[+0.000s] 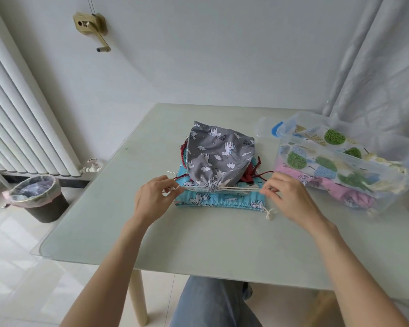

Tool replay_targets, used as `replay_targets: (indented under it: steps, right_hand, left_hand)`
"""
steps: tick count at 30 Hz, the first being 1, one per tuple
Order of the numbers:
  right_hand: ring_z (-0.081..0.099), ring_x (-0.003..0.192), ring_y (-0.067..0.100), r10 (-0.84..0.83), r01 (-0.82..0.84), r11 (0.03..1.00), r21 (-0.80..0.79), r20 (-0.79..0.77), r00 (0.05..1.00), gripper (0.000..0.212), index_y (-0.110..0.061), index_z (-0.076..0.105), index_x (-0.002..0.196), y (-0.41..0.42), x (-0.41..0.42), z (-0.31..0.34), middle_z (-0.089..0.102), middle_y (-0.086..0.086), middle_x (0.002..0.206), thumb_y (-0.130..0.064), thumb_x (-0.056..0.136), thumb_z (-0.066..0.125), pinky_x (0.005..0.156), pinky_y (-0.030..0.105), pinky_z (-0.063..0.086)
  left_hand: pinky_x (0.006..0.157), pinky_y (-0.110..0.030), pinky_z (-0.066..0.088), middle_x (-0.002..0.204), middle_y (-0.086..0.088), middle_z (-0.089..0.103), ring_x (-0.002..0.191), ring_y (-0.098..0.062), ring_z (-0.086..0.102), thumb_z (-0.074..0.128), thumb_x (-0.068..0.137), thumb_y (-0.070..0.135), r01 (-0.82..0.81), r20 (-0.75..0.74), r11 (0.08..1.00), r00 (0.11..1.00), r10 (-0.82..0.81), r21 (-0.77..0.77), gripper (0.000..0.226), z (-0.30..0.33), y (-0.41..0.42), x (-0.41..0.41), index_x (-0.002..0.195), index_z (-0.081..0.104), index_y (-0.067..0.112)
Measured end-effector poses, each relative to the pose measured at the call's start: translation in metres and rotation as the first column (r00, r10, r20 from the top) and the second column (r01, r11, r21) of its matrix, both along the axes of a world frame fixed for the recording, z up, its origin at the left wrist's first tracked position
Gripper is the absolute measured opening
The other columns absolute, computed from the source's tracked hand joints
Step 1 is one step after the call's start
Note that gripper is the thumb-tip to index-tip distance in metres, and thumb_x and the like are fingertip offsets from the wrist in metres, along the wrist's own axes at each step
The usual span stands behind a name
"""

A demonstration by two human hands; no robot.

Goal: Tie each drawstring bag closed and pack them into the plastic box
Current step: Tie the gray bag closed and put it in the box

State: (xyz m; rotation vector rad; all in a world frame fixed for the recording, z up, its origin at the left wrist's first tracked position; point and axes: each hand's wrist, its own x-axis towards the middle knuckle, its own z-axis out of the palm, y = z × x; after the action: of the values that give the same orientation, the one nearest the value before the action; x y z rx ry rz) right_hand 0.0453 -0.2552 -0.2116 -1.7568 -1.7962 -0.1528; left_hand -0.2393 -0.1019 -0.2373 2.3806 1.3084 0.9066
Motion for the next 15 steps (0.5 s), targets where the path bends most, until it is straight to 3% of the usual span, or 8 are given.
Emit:
replay_targets:
  steps: [3,5,7,9,11,13,15]
  right_hand:
    - [0.054,0.064,0.01,-0.025,0.024,1.0,-0.016,-0.054,0.998,0.008,-0.008,0.069,0.074,-0.001,-0.002,-0.005,0.056,-0.004,0.074,-0.013,0.08,0.071,0.063,0.02,0.042]
    - [0.053,0.064,0.007,-0.073,0.067,0.997,-0.044,-0.166,0.983,0.004,-0.011,0.072,0.079,-0.001,-0.002,-0.006,0.055,-0.005,0.073,-0.014,0.079,0.073,0.062,0.013,0.037]
    - [0.052,0.066,0.009,-0.108,0.082,0.992,-0.097,-0.308,0.945,0.012,-0.015,0.073,0.093,0.0,0.001,0.001,0.054,-0.008,0.074,-0.017,0.082,0.07,0.064,0.012,0.037]
    - [0.052,0.069,0.009,-0.094,0.03,0.987,-0.156,-0.423,0.901,0.021,-0.02,0.068,0.108,0.001,0.0,0.013,0.06,-0.006,0.081,-0.018,0.089,0.06,0.067,0.012,0.039]
    - [0.054,0.066,0.002,-0.025,-0.067,0.988,-0.141,-0.566,0.824,0.027,-0.021,0.063,0.115,0.009,-0.008,0.027,0.064,-0.006,0.086,-0.011,0.094,0.052,0.068,0.011,0.045]
    - [0.055,0.063,-0.002,0.04,-0.133,0.987,-0.094,-0.653,0.756,0.031,-0.016,0.062,0.116,0.025,-0.022,0.039,0.065,-0.004,0.087,-0.001,0.093,0.05,0.064,0.013,0.048]
    - [0.058,0.06,0.0,0.049,-0.129,0.989,-0.069,-0.672,0.739,0.025,-0.013,0.062,0.109,0.046,-0.036,0.048,0.068,-0.002,0.086,0.001,0.09,0.054,0.057,0.015,0.049]
  left_hand:
    - [0.061,-0.028,0.037,0.074,0.008,0.058,0.071,-0.016,0.055,0.066,0.083,0.039,-0.021,0.023,0.997,0.999,0.023,-0.077,0.015,-0.003,-0.002,0.0,0.079,0.071,0.025]
    - [0.064,-0.027,0.038,0.074,0.008,0.057,0.068,-0.01,0.054,0.069,0.081,0.036,0.034,0.086,0.992,0.996,-0.024,-0.119,0.005,-0.003,-0.003,-0.001,0.084,0.071,0.033]
    - [0.068,-0.016,0.038,0.078,0.011,0.055,0.069,0.0,0.052,0.075,0.077,0.031,0.134,0.218,0.965,0.972,-0.084,-0.225,0.031,0.005,-0.007,-0.005,0.103,0.062,0.04]
    - [0.068,-0.008,0.037,0.081,0.01,0.05,0.067,0.003,0.048,0.076,0.077,0.028,0.201,0.314,0.922,0.945,-0.094,-0.33,0.052,0.017,-0.008,-0.008,0.122,0.049,0.037]
    - [0.066,-0.015,0.038,0.079,0.01,0.048,0.064,0.001,0.044,0.063,0.085,0.029,0.29,0.444,0.873,0.891,-0.096,-0.392,0.047,0.031,-0.008,-0.006,0.129,0.047,0.028]
    - [0.063,-0.022,0.037,0.07,0.012,0.047,0.062,-0.005,0.04,0.049,0.093,0.018,0.358,0.562,0.855,0.821,-0.097,-0.375,0.032,0.046,-0.006,0.003,0.124,0.056,0.021]
    - [0.065,-0.022,0.042,0.065,0.012,0.049,0.063,-0.008,0.043,0.044,0.097,0.011,0.354,0.584,0.888,0.802,-0.127,-0.293,0.028,0.061,0.0,0.014,0.111,0.065,0.024]
